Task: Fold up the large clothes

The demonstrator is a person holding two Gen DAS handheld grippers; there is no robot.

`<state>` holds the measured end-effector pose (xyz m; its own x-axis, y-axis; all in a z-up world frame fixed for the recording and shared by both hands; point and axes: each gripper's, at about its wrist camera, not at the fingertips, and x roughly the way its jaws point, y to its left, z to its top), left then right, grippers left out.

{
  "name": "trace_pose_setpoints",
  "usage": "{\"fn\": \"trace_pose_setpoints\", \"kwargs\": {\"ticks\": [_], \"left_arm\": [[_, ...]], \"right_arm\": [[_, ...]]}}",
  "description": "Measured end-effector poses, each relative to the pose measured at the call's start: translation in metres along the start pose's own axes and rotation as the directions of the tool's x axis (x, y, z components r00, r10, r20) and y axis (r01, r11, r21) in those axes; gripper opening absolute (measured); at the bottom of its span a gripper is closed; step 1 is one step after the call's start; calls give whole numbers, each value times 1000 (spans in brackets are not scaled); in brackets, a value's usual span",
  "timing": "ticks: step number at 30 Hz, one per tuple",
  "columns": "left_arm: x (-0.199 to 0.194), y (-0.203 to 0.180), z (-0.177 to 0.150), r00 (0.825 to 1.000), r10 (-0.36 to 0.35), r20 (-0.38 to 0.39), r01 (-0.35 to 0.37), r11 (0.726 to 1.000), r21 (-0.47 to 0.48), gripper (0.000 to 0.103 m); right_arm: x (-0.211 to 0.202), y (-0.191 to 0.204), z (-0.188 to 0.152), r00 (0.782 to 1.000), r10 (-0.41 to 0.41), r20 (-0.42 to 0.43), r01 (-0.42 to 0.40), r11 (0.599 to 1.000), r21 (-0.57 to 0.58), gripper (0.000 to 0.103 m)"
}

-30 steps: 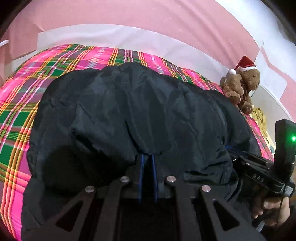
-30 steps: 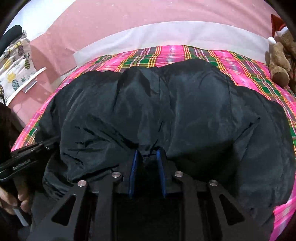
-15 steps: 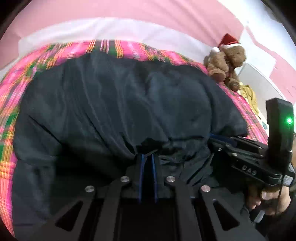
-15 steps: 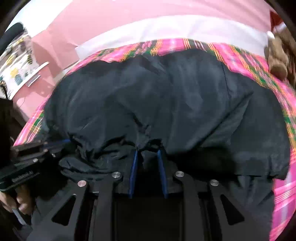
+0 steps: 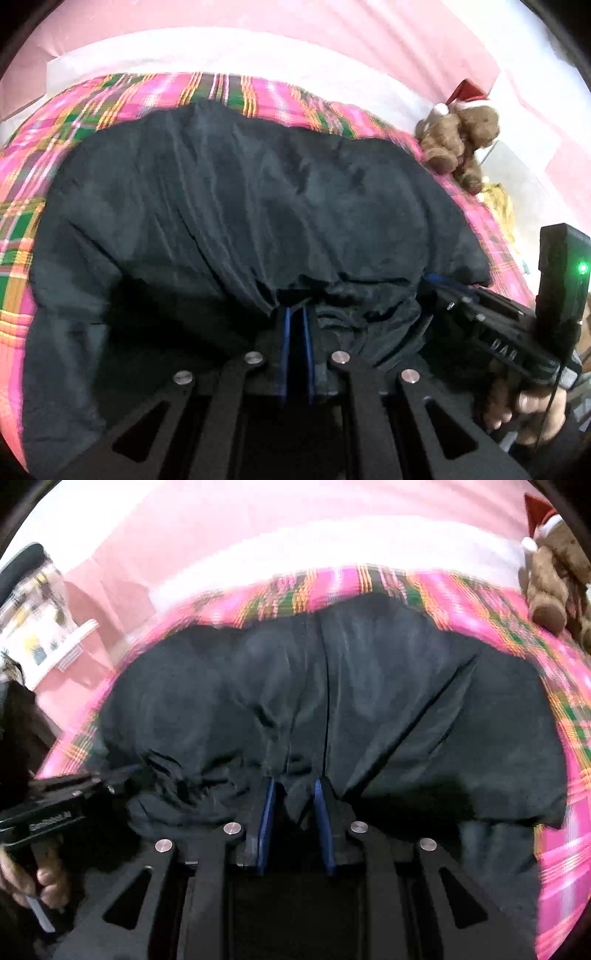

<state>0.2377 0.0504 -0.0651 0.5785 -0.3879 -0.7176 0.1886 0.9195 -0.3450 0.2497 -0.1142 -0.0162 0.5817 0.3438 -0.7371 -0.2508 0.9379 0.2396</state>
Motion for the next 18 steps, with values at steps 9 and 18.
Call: {"fn": "trace_pose_setpoints", "kwargs": {"ticks": [9,18], "left_arm": [[-12,43,89,963,182,199,-179,983,-33,10],[56,79,70,961,208,181,-196,977,-84,8]], "right_arm": [[11,-30,78,990,-90,113,89,996,13,23],[73,-88,57,984,-166,64,159,983,94,25]]}}
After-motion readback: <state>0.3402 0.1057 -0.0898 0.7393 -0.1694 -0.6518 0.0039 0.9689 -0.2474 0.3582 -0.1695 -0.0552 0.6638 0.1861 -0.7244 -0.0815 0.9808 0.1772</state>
